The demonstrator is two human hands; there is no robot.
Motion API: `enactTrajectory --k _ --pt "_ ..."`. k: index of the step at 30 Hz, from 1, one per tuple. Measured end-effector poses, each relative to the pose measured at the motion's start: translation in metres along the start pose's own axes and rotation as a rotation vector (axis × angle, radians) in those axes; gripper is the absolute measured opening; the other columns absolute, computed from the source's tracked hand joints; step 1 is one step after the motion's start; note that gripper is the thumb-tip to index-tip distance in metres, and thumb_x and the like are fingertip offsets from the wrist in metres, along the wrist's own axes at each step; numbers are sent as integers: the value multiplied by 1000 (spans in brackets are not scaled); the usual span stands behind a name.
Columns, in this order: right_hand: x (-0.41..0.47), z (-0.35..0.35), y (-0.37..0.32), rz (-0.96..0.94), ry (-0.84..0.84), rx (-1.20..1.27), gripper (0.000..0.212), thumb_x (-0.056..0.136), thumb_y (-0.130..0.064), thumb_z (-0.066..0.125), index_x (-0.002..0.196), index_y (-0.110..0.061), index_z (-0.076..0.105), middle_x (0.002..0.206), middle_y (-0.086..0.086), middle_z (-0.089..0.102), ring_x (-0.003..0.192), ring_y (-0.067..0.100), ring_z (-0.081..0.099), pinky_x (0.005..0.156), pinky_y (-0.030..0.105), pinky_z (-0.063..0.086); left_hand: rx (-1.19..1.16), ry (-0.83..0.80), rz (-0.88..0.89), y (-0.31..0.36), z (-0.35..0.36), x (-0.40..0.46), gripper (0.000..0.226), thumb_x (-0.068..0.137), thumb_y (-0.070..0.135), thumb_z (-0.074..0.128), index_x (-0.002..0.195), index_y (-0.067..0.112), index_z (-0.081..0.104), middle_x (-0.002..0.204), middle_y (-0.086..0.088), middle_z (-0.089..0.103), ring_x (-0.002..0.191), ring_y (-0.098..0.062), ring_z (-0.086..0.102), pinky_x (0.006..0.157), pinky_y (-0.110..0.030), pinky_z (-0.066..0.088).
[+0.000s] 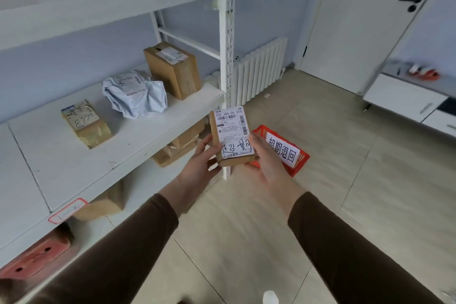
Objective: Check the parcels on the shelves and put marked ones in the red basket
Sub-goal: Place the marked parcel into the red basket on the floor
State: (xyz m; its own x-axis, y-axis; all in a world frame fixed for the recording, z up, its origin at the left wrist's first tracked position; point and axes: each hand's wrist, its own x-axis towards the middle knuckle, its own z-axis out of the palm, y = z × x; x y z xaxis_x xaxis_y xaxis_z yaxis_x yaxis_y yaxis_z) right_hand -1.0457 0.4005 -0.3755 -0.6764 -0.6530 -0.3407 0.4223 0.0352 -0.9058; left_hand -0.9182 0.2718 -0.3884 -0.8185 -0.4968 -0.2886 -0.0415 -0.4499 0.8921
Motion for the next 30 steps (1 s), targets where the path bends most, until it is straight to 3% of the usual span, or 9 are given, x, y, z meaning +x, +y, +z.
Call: enactTrajectory --k 2,6,11,14,17,23,25,30 --pt "11 -16 -4 24 27 57 34 102 -32 59 134 -23 63 113 1 78 106 19 74 85 35 61 -8 4 -28 -6 12 20 65 93 28 72 152 34 44 135 -6 70 130 -31 60 115 -48 45" --pt "43 -43 -13 57 42 121 35 102 -25 59 137 -23 61 115 1 77 114 22 70 102 47 55 19 -9 -55 -13 31 66 64 94 33 72 152 36 44 132 -4 71 132 -33 58 117 -51 41" --pt "95 -82 -29 39 119 86 35 101 -24 62 135 -26 58 120 3 76 109 21 73 97 43 58 -4 -16 -94 -22 61 138 60 95 32 72 149 35 46 126 -1 75 125 -27 63 110 -45 48" --pt "117 -110 -46 49 192 72 29 102 -21 61 131 -24 59 120 6 76 99 18 75 82 34 63 -6 -49 -132 -26 89 178 49 97 30 68 143 34 51 123 -1 75 120 -25 66 96 -38 54" --pt "138 -141 -60 68 229 76 31 102 -20 60 133 -22 58 121 6 74 94 12 73 67 23 60 -10 -70 -161 -31 115 213 53 96 30 71 145 31 50 127 -5 74 124 -30 65 94 -38 57" --pt "185 -198 -81 81 243 23 27 104 -24 57 131 -23 59 111 1 77 97 13 72 86 34 57 -58 -21 -197 -43 165 271 46 96 25 71 137 19 52 121 -6 76 114 -26 70 81 -34 60" --pt "204 -223 -85 94 230 14 24 103 -26 58 127 -27 60 114 1 77 106 18 70 101 43 54 -68 -6 -203 -52 184 291 37 97 24 70 130 20 55 118 -5 77 111 -25 71 84 -36 60" --pt "247 -296 -97 127 143 -21 21 103 -25 57 124 -30 60 116 0 77 112 18 69 104 40 50 -116 58 -243 -91 238 343 40 97 25 70 134 20 54 122 -5 76 119 -27 68 100 -44 54"
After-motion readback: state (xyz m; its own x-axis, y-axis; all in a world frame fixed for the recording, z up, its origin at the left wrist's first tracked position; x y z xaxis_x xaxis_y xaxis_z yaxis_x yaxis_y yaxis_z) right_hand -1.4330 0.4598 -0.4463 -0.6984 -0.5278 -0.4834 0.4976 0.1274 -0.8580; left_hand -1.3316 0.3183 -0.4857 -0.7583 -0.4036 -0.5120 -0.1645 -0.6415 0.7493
